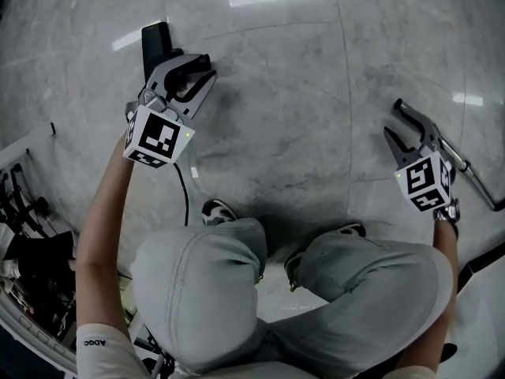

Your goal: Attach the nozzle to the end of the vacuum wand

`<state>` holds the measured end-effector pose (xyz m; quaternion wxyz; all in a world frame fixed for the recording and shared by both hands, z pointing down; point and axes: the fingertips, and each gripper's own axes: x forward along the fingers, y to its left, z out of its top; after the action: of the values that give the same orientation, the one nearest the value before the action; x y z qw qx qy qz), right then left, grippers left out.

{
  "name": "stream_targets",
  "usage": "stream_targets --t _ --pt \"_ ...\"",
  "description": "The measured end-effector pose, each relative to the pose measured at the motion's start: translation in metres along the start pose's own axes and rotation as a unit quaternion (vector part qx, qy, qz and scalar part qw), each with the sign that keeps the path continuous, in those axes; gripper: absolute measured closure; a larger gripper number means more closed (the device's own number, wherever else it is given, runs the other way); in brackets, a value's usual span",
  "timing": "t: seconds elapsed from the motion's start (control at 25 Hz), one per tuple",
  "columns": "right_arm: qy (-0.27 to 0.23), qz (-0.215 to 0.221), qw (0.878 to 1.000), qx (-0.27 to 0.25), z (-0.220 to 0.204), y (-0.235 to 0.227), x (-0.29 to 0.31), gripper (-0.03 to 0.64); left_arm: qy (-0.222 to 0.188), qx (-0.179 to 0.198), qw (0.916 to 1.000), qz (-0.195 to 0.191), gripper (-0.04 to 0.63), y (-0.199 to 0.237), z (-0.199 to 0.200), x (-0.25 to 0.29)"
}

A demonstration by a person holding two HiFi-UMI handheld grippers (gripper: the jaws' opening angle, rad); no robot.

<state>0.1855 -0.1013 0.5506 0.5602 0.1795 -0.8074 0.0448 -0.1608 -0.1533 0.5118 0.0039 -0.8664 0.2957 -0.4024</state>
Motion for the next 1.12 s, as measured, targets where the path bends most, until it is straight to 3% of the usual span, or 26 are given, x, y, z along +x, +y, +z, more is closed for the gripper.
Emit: stream_targets --t 0.28,0.52,0.64,0.84,0.96,1.12 --pt "0.012 0.015 1.000 -0.011 -0.011 -0.006 0.004 0.358 0.081 0.080 0.9918 -0.059 0.411 -0.003 -0.036 0.008" --pt "0.041 0.011 0.999 -0.005 -0.046 -0.017 0.002 0.347 0.171 0.129 0.9711 -0.105 0.406 -0.003 -0.071 0.011" --pt "0.062 0.012 0.998 -0.009 -0.061 -0.019 0.004 0.347 0.186 0.149 0.9653 -0.105 0.396 0.000 -0.085 0.015" --pt "0.075 0.015 0.997 0.008 -0.079 -0.021 0.010 0.347 0.208 0.130 0.9636 -0.106 0.386 0.008 -0.102 0.028" --pt "0.082 0.014 0.997 0.003 -0.086 -0.018 0.019 0.347 0.225 0.156 0.9569 -0.097 0.380 0.013 -0.111 0.030" --pt "0.090 0.009 0.996 0.001 -0.094 -0.023 0.026 0.347 0.250 0.208 0.9417 -0.086 0.390 0.014 -0.121 0.036"
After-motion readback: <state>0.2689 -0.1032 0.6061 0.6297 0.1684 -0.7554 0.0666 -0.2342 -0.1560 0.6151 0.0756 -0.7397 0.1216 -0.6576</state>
